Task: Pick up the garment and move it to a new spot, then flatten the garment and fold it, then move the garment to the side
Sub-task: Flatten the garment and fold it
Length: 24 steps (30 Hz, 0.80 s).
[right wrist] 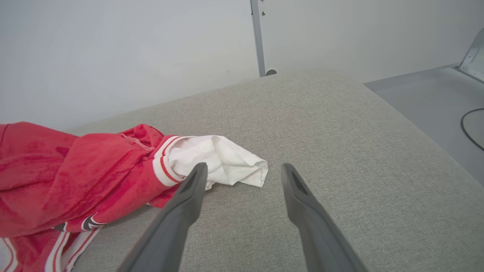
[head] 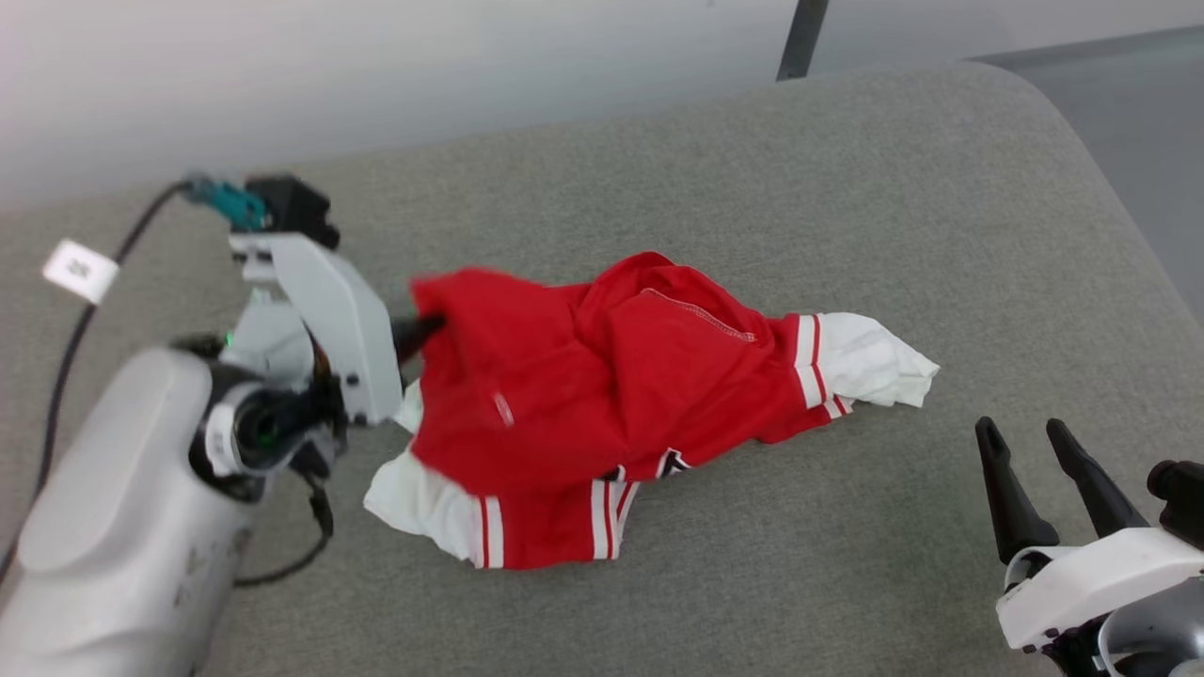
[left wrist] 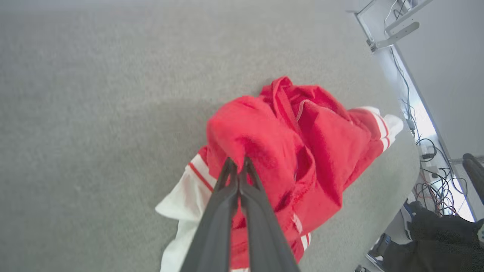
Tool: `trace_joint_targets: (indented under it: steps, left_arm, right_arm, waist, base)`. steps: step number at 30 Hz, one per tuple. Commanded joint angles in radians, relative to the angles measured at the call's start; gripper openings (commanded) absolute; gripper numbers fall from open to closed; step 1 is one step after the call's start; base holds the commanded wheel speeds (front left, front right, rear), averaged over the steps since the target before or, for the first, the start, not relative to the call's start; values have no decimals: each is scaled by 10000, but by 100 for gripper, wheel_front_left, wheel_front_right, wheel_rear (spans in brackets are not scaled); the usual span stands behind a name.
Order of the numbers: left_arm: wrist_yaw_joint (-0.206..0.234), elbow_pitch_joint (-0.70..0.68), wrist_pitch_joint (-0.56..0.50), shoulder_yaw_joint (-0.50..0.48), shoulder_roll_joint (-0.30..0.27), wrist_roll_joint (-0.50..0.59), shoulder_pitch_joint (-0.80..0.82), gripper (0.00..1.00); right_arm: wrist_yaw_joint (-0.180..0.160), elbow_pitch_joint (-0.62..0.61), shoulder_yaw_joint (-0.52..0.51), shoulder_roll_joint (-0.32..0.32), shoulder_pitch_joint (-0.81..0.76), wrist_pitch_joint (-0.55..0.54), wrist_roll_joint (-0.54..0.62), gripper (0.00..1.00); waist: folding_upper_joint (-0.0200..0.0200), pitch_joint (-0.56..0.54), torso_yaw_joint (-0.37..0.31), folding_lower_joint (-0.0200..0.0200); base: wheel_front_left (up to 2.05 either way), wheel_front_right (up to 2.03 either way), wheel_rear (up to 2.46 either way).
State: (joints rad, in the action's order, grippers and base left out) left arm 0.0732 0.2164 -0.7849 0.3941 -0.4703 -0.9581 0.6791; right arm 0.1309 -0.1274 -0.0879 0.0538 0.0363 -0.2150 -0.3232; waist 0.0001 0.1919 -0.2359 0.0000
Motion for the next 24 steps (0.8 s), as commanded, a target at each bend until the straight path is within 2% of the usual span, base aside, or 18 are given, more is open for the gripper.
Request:
trace_joint_targets:
  steps: [1, 7, 8, 9, 11, 13, 14, 16, 17, 18, 19, 20, 24]
  left_arm:
    - [-92, 59, 97, -38, 23, 95, 147, 0]
    - [-947, 936, 1307, 6, 257, 573, 1088, 0]
    - [-1069, 1124, 1497, 14, 306, 625, 1230, 5]
    - [-1164, 1342, 1641, 20, 360, 657, 1357, 0]
    - [-1377, 1737, 2007, 71, 393, 850, 1650, 4]
    - [-1533, 2187, 2373, 104, 474, 959, 1864, 0]
    - [-1590, 2450, 2539, 158, 468, 1081, 1963, 13]
    - [-1688, 2975, 2720, 263, 538, 1161, 2126, 72]
    - [-1718, 3223, 2773, 300, 608, 1137, 2194, 73]
    - [-1751, 3435, 2788, 334, 654, 1122, 2273, 80]
    - [-1804, 3635, 2768, 401, 668, 1135, 2338, 93]
    - [-1826, 3779, 2733, 467, 692, 1135, 2389, 100]
    - [-1945, 4206, 2447, 688, 814, 929, 2441, 100]
  right_arm:
    - [-3, 23, 31, -24, 109, 49, -75, 100]
    - [-3, 229, 234, -37, 303, 227, -215, 100]
    - [-3, 259, 262, -39, 347, 237, -226, 100]
    - [-3, 294, 298, -41, 381, 282, -242, 100]
    - [-3, 362, 349, -42, 424, 338, -299, 100]
    - [-3, 441, 406, -46, 475, 422, -316, 100]
    - [-3, 476, 438, -45, 519, 450, -340, 100]
    - [-3, 552, 498, -47, 575, 529, -383, 100]
    - [-3, 612, 521, -48, 576, 584, -415, 100]
    - [-3, 669, 534, -45, 569, 608, -446, 100]
    - [-3, 730, 551, -46, 579, 664, -464, 100]
    - [-3, 779, 557, -47, 592, 697, -472, 100]
    - [-3, 938, 500, -45, 589, 783, -422, 100]
  waist:
    - [-1, 108, -109, 0]
    - [-1, 454, -498, 0]
    - [-1, 511, -562, 0]
    - [-1, 569, -628, 0]
    - [-1, 693, -750, 0]
    - [-1, 811, -853, 0]
    - [-1, 865, -899, 0]
    - [-1, 939, -967, 0]
    - [-1, 958, -986, 0]
    - [-1, 971, -995, 0]
    - [-1, 978, -990, 0]
    - [-1, 973, -969, 0]
    - [-1, 834, -741, 0]
  base:
    - [0, 0, 0]
    - [0, 0, 0]
    - [0, 0, 0]
    - [0, 0, 0]
    - [0, 0, 0]
    - [0, 0, 0]
    - [0, 0, 0]
    - [0, 0, 0]
    - [0, 0, 0]
    - [0, 0, 0]
    - [0, 0, 0]
    - [0, 0, 0]
    - [0, 0, 0]
